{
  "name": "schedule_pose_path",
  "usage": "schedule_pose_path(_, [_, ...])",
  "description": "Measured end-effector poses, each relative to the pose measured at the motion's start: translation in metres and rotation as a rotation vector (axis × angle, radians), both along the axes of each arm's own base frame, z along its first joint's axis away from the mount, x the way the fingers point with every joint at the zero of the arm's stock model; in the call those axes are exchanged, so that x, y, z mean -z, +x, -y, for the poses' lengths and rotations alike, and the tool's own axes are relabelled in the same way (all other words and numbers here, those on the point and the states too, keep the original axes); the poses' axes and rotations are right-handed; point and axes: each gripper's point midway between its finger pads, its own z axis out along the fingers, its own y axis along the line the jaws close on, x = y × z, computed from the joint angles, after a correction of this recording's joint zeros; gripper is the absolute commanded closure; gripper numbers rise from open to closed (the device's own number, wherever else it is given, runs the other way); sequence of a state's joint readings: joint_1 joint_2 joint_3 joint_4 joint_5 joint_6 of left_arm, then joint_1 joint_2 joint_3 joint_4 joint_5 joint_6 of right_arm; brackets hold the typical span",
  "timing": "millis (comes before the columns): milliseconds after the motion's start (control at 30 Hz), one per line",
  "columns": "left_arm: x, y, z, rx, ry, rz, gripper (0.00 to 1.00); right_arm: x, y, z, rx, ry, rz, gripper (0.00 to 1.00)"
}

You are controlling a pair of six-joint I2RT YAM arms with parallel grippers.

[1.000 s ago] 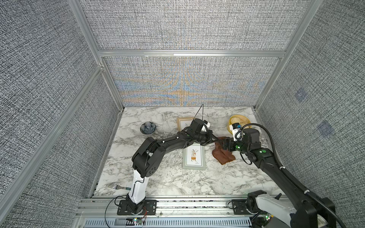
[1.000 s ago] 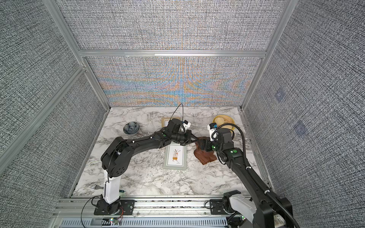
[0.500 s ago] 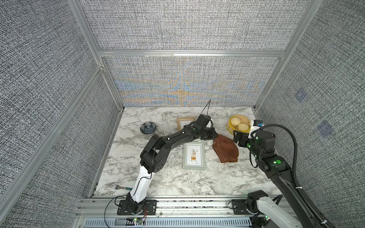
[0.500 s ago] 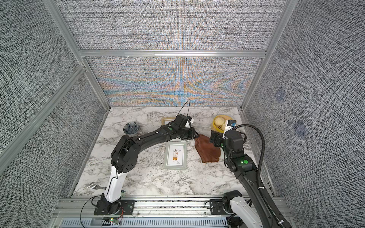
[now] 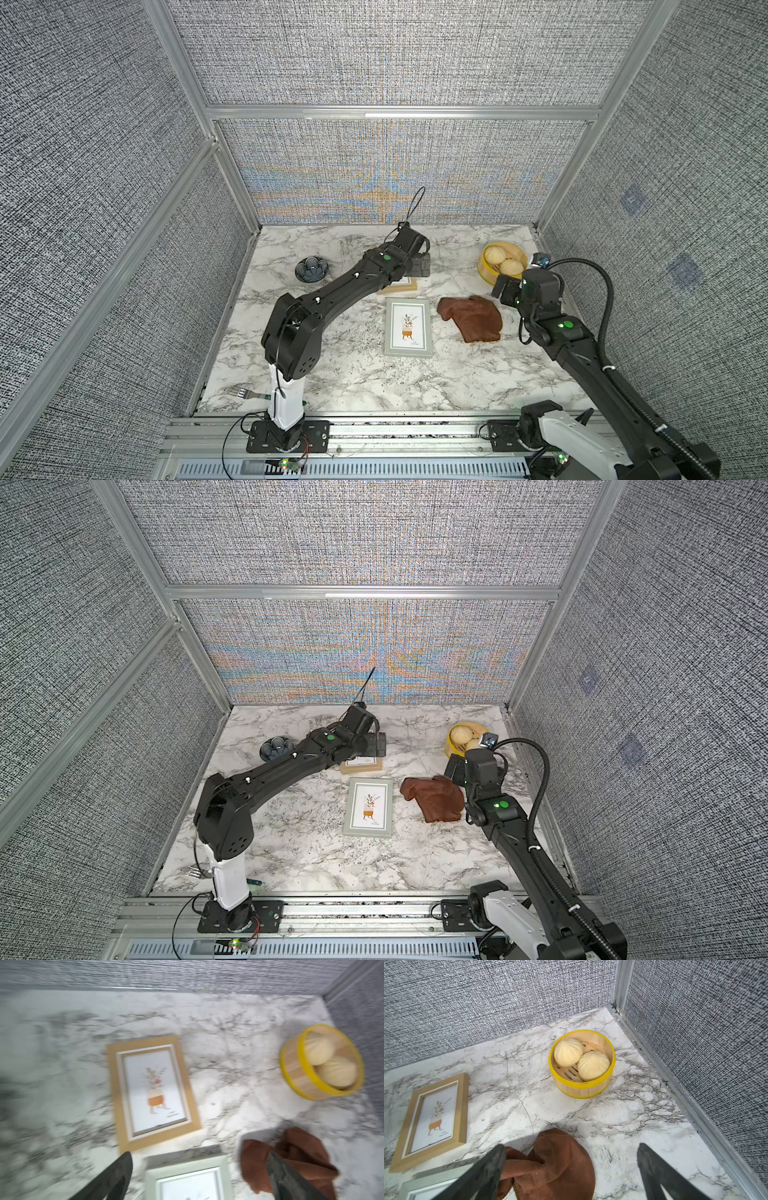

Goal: Wipe the picture frame with a cloth
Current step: Place the cleaning item at the center of the board, then reset both arms

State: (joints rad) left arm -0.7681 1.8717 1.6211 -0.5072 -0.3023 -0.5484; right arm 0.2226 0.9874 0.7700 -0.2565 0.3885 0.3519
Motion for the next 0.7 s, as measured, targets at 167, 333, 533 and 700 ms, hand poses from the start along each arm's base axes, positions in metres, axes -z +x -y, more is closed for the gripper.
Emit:
schedule_pose_path(167, [0.013, -0.014, -0.106, -0.212, 0.173, 0.063, 0.0, 0.032, 0.008, 0.008, 0.025, -0.064, -0.023, 0.01])
schedule_pose_path(333, [0.014, -0.041, -0.203, -0.422, 0.284, 0.16, 0.0, 0.08, 0.008, 0.021, 0.038, -0.189, -0.066, 0.01])
schedule_pose_path(533, [0.016, -0.068, -0.279, -0.573, 0.421, 0.303, 0.0, 0.115, 0.02, 0.026, 0.032, -0.288, -0.103, 0.01])
schedule_pose_path(700, [0.032, -0.078, -0.323, -0.632, 0.488, 0.336, 0.0, 0.122, 0.03, 0.021, -0.021, -0.325, -0.057, 0.01])
